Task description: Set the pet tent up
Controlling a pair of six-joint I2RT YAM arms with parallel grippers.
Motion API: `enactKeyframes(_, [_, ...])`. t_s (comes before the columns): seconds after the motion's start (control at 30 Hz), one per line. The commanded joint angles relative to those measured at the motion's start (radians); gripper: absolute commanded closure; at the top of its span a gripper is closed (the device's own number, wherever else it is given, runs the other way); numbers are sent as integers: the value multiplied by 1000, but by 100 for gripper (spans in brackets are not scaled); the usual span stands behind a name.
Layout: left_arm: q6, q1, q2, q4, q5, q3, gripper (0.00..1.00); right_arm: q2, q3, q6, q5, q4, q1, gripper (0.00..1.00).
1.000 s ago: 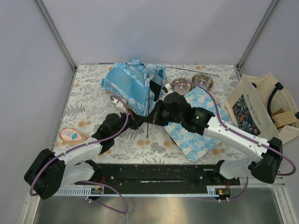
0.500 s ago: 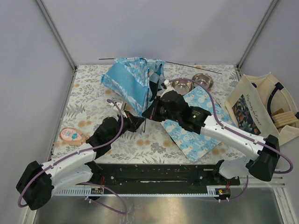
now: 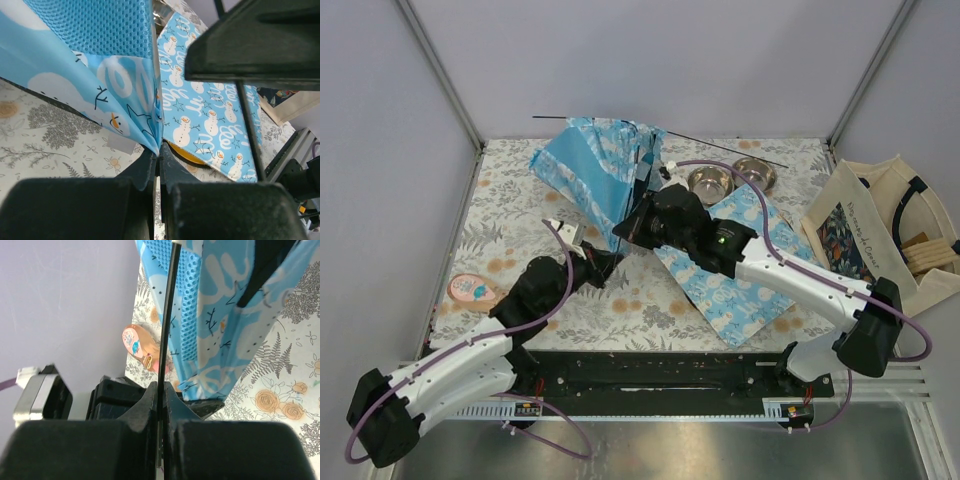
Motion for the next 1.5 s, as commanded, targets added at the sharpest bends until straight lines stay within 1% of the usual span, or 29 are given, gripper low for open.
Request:
enactKeyframes(0.0, [53, -54, -67, -121, 143, -29, 100, 31, 74, -10, 314, 161, -67, 100])
enactKeyframes(0.13, [8, -56, -65, -150, 102, 12, 100, 63, 91, -13, 294, 173, -67, 100])
enactKeyframes(0.23, [-78, -56, -41, -219, 50, 70, 100, 78, 79, -15, 294, 204, -67, 100])
enactKeyframes(0.37, [-210, -56, -5, -290, 21, 126, 100, 98, 76, -13, 291, 225, -64, 100])
enactKeyframes(0.5, [-302, -56, 10, -356, -27, 166, 100, 107, 59, -12, 309, 253, -61, 100])
enactKeyframes(0.67, [-349, -54, -2, -374, -39, 190, 100, 127, 56, -91, 280, 274, -47, 100])
enactKeyframes(0.73, [-359, -56, -5, -409, -50, 218, 100, 141, 53, -136, 289, 276, -35, 100])
enactKeyframes(0.8, [-391, -56, -2, -437, -61, 245, 100, 153, 39, -167, 274, 334, -27, 100])
enactKeyframes(0.87, [-404, -56, 5, -451, -59, 267, 100, 164, 28, -185, 266, 353, -15, 100])
enactKeyframes(0.93, [-419, -56, 12, -475, -87, 285, 100, 164, 16, -202, 252, 360, -4, 100])
enactKeyframes(1.03, [-454, -54, 12, -515, -154, 296, 100, 143, -16, -231, 211, 356, 2, 88])
enactKeyframes(1.13, [-477, -54, 7, -523, -188, 282, 100, 112, -33, -253, 162, 304, 2, 73])
enactKeyframes(1.2, [-487, -54, 5, -519, -193, 272, 100, 95, -47, -263, 127, 291, 2, 70])
enactKeyframes(1.27, [-491, -54, 8, -514, -194, 262, 100, 78, -55, -265, 85, 230, 2, 61])
enactKeyframes(1.33, [-491, -54, 13, -497, -191, 244, 100, 55, -70, -271, 53, 216, 2, 55])
enactKeyframes(1.43, [-490, -54, 28, -496, -194, 232, 100, 29, -72, -291, -1, 195, 2, 47])
enactKeyframes(1.47, [-490, -52, 33, -500, -196, 230, 100, 26, -67, -293, -17, 184, 2, 46])
